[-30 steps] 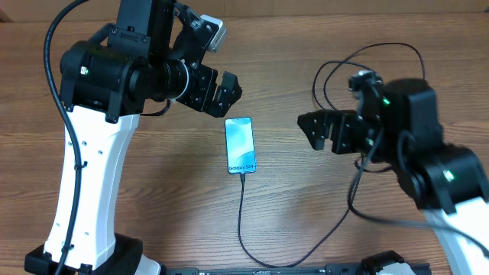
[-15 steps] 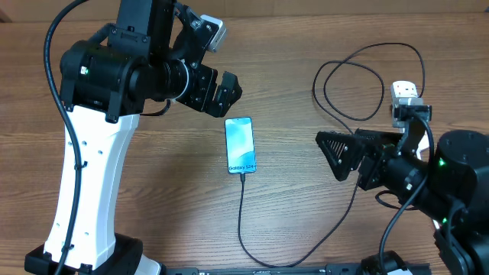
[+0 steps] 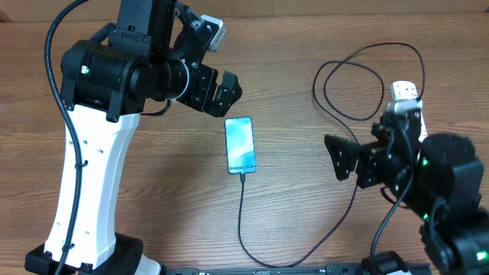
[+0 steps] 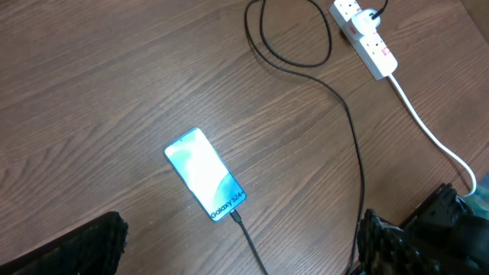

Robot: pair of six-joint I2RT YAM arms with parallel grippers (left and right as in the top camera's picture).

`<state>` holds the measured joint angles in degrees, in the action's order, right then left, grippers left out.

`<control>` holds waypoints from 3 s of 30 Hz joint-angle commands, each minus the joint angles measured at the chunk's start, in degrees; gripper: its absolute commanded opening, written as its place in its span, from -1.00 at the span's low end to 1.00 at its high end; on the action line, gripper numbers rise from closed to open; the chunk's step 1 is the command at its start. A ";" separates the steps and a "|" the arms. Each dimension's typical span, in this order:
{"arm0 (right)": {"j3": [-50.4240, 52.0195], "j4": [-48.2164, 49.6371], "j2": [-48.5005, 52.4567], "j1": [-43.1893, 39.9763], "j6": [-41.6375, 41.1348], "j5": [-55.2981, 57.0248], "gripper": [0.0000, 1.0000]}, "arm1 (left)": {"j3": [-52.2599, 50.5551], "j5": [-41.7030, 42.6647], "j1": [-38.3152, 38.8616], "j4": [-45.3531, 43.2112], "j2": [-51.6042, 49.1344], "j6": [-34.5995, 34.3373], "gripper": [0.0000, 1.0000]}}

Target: Plug charger to phone and switch on socket

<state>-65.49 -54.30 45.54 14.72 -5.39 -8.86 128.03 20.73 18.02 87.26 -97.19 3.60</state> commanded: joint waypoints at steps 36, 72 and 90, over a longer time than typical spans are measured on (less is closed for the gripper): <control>65.05 51.01 -45.40 -15.43 5.27 -7.50 1.00 | 0.59 -0.37 0.37 -0.11 -0.44 1.11 1.00; 65.05 51.01 -45.38 -15.43 5.27 -7.50 1.00 | -19.10 -10.60 -5.09 -7.91 38.29 -9.64 0.99; 65.05 51.01 -45.38 -15.43 5.27 -7.50 1.00 | -105.79 -8.44 -15.89 -61.13 92.02 -29.24 0.99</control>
<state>-1.06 -3.60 0.58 -0.38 -0.23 -17.08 27.92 11.75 2.57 29.28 -9.23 -20.38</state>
